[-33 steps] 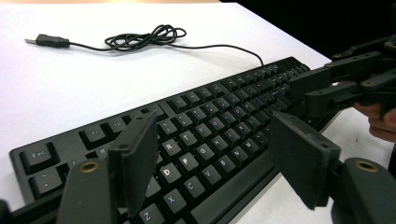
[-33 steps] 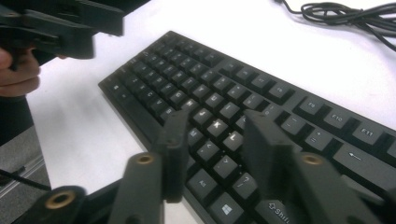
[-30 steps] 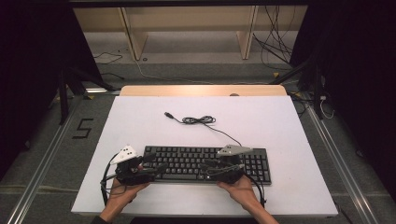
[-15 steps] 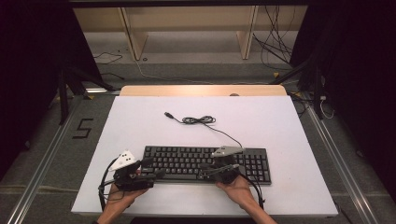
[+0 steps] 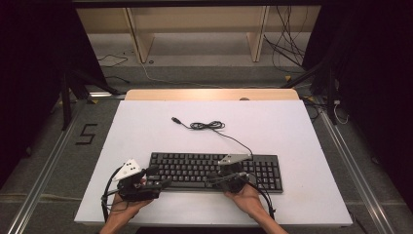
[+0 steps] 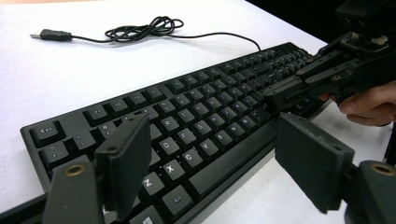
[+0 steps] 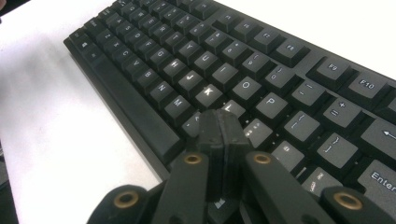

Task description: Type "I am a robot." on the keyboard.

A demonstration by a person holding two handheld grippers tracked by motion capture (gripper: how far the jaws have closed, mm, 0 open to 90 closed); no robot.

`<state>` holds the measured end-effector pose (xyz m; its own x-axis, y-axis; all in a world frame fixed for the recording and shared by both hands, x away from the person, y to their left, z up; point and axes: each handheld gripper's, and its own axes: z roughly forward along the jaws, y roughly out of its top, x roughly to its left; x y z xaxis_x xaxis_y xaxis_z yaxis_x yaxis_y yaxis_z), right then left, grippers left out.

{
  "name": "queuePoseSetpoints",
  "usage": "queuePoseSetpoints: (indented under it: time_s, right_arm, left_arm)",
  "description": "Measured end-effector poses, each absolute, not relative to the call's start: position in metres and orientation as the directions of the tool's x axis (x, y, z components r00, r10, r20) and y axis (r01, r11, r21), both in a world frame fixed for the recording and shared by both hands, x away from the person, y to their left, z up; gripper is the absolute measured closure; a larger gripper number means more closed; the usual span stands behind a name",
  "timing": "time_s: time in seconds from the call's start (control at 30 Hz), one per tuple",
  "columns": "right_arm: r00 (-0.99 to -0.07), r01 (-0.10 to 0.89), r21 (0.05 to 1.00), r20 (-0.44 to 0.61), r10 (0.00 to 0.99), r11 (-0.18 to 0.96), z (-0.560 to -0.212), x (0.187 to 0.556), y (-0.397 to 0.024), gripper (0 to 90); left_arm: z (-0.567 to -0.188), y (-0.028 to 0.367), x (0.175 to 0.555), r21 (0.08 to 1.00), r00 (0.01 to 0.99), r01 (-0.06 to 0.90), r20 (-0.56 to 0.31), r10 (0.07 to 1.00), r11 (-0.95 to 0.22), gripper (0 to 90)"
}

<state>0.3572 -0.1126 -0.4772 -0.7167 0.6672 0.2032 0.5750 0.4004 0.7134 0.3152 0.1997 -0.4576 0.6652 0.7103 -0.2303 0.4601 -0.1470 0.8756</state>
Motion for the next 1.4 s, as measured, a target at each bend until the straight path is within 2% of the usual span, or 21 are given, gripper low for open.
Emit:
queuePoseSetpoints:
  time_s: [0.6,0.83,1.4]
  right_arm:
    - [-0.715,0.575,0.706,0.187,0.673,0.415,-0.48,0.357,-0.111,90.0]
    - [-0.714,0.576,0.732,0.235,0.659,0.364,-0.472,0.357,-0.119,76.6]
    - [-0.719,0.54,0.796,0.268,0.641,0.273,-0.451,0.347,-0.145,54.2]
  left_arm:
    - [-0.458,0.2,0.314,0.878,0.665,0.456,-0.229,0.711,-0.145,25.0]
    - [-0.458,0.201,0.314,0.879,0.664,0.456,-0.23,0.711,-0.142,25.0]
    - [-0.458,0.2,0.314,0.876,0.665,0.462,-0.237,0.709,-0.141,24.9]
